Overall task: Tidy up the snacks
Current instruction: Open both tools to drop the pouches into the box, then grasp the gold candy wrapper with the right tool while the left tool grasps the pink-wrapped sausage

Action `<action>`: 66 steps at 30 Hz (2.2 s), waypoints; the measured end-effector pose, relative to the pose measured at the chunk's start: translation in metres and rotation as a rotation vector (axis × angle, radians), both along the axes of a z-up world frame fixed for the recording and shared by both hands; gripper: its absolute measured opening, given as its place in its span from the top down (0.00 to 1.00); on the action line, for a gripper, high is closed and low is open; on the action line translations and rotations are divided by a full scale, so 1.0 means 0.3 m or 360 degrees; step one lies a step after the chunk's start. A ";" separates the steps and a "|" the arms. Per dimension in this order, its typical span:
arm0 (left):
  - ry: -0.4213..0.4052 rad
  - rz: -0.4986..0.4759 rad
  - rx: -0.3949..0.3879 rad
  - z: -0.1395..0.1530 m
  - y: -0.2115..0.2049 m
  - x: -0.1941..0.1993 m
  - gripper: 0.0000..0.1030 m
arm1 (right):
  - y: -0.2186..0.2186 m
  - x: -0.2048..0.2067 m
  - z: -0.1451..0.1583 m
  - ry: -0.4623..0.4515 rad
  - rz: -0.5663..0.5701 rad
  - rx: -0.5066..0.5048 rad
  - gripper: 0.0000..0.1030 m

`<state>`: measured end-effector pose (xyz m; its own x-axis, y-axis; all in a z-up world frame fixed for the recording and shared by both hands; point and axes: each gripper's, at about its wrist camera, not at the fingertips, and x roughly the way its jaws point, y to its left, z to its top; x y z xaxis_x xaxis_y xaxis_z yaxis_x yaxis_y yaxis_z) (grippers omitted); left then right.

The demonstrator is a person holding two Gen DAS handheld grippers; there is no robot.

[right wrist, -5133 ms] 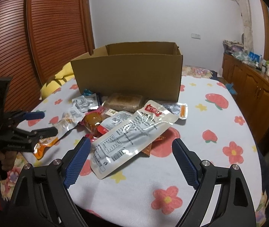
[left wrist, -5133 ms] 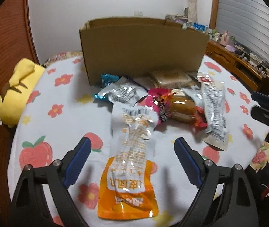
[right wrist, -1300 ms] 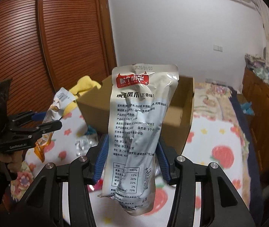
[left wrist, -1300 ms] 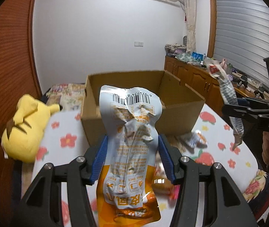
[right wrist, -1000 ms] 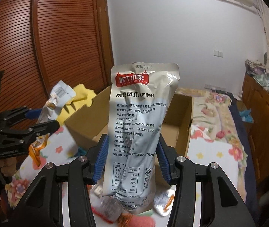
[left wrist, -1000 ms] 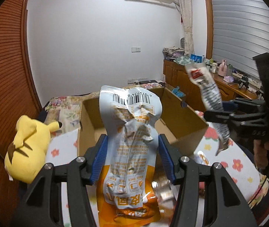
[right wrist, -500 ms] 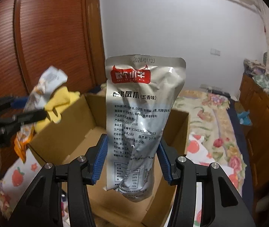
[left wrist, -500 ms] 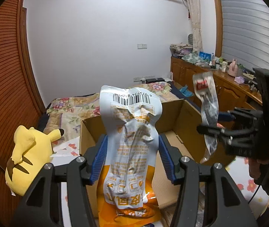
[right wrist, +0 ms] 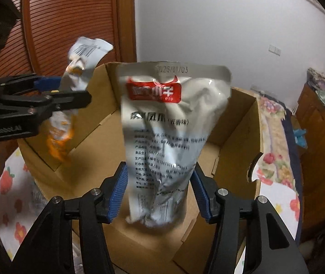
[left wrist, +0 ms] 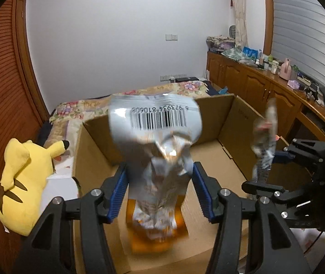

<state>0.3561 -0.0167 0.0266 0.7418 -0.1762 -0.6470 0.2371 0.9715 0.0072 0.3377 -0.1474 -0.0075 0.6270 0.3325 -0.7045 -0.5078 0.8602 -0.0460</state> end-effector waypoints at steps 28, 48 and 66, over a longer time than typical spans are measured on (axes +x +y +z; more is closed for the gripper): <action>-0.0096 0.0088 0.0016 0.048 0.042 -0.014 0.41 | -0.089 -0.065 0.184 -0.0151 -0.0059 0.0181 0.28; -0.0169 -0.0032 -0.0057 0.059 0.066 -0.474 0.37 | -0.177 -0.436 0.143 -0.0118 -0.0148 0.0254 0.28; 0.0045 -0.0106 -0.0091 -0.244 0.026 -0.673 0.37 | -0.180 -0.534 -0.217 0.0224 -0.0138 0.0216 0.56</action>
